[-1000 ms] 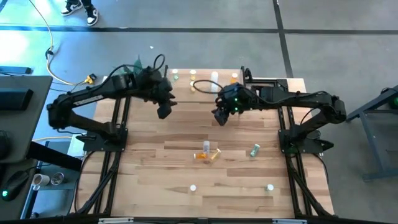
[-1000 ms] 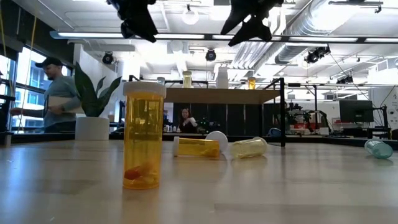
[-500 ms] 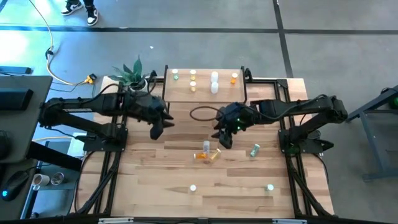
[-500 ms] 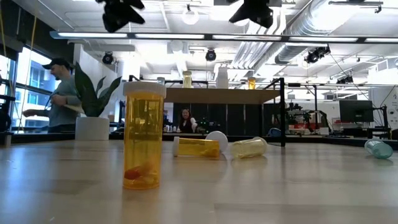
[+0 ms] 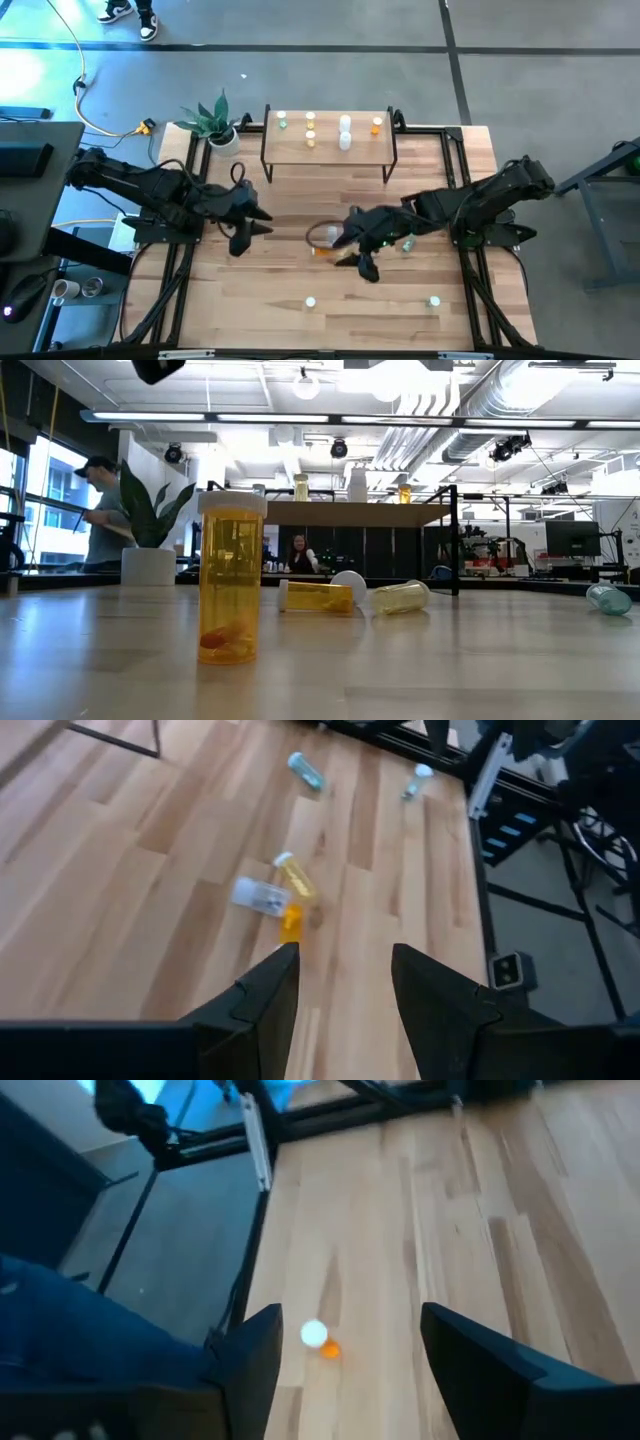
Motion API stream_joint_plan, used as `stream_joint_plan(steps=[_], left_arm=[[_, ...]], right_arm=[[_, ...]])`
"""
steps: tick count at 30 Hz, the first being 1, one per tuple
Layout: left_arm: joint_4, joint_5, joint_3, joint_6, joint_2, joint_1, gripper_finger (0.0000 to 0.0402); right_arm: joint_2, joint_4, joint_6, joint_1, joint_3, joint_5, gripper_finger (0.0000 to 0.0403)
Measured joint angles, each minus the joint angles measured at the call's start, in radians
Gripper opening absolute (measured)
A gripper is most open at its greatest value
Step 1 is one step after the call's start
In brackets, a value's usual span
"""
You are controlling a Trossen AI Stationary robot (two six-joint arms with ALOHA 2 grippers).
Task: Pick and place medicine bottles onto shelf by color
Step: Put the bottom orange pill bottle aligned with the other orange pill bottle on the shelf
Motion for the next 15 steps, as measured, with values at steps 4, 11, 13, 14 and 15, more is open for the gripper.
stream_joint_plan(steps=[4,11,13,14,15], left_arm=[[0.000,-0.008,0.000,-0.019,0.000,-0.048,0.0152],[0.001,-0.085,0.000,-0.023,0.000,-0.102,0.0152],[0.000,-0.100,0.000,-0.031,0.000,-0.112,0.0152],[0.000,-0.107,0.000,-0.041,0.000,-0.115,0.0152],[-0.001,-0.111,0.000,-0.046,0.000,-0.115,0.0152]], right_arm=[[0.046,0.073,-0.100,0.036,0.000,0.032,0.0232],[0.147,0.149,-0.227,0.065,0.000,0.034,0.0232],[0.180,0.165,-0.248,0.071,0.000,0.034,0.0232],[0.196,0.171,-0.259,0.074,0.000,0.034,0.0232],[0.213,0.180,-0.267,0.076,0.000,0.032,0.0232]])
